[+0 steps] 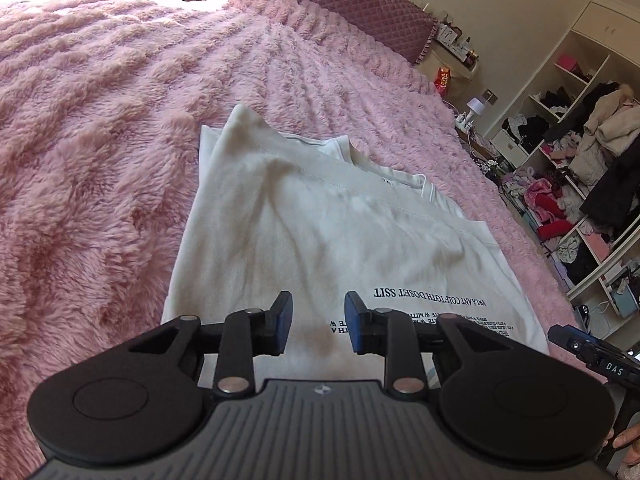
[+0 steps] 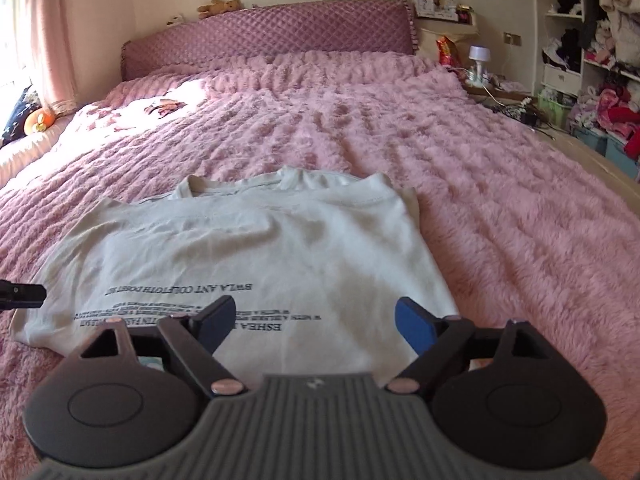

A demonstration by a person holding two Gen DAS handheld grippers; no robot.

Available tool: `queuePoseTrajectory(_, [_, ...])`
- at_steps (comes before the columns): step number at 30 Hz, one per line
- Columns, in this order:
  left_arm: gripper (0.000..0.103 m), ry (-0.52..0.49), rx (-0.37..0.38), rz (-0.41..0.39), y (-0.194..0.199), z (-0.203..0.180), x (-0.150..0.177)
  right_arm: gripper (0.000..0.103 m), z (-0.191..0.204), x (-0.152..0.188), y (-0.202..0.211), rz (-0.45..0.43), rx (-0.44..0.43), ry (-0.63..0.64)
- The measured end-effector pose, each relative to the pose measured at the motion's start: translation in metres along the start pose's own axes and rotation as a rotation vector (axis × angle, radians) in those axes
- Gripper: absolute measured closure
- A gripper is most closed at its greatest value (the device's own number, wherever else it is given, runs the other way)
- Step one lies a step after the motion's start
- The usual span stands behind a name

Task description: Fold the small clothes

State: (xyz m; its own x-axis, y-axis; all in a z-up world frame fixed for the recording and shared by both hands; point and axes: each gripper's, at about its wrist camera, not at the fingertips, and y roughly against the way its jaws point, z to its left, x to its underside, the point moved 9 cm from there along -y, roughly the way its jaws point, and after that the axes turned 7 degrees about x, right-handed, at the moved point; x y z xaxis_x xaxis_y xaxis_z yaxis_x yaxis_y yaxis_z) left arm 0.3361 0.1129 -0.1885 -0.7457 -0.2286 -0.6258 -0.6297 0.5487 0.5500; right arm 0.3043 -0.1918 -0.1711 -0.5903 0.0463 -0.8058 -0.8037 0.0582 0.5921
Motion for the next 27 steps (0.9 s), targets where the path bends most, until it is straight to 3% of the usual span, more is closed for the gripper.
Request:
queuePoseTrajectory(3, [0.072, 0.004, -0.025, -0.02, 0.019, 0.013, -0.007, 0.02, 0.047, -0.01, 0.02, -0.05, -0.134, 0.074])
queuePoseTrajectory(5, [0.072, 0.022, -0.034, -0.03, 0.031, 0.023, -0.011, 0.02, 0.081, -0.013, 0.029, -0.038, -0.193, 0.137])
queuePoseTrajectory(9, [0.072, 0.032, -0.057, -0.044, 0.044, 0.04, -0.017, 0.02, 0.14, -0.004, 0.023, 0.102, -0.132, 0.283])
queuePoseTrajectory(11, [0.07, 0.048, -0.056, -0.051, 0.047, 0.049, -0.022, 0.02, 0.167, 0.009, 0.017, 0.166, -0.152, 0.37])
queuePoseTrajectory(13, [0.07, 0.072, -0.045, -0.062, 0.046, 0.058, -0.028, 0.02, 0.193, 0.016, 0.022, 0.137, -0.251, 0.395])
queuePoseTrajectory(15, [0.07, 0.107, -0.02, -0.084, 0.044, 0.069, -0.037, 0.021, 0.22, 0.024, 0.026, 0.101, -0.28, 0.423])
queuePoseTrajectory(20, [0.07, 0.2, 0.048, -0.122, 0.028, 0.098, -0.064, 0.021, 0.281, 0.047, 0.029, -0.04, -0.217, 0.633])
queuePoseTrajectory(24, [0.07, 0.236, 0.056, -0.117, 0.005, 0.118, -0.08, 0.023, 0.318, 0.068, 0.03, -0.141, -0.192, 0.792])
queuePoseTrajectory(27, [0.07, 0.228, 0.05, -0.114, -0.01, 0.124, -0.087, 0.022, 0.338, 0.075, 0.018, -0.2, -0.115, 0.876])
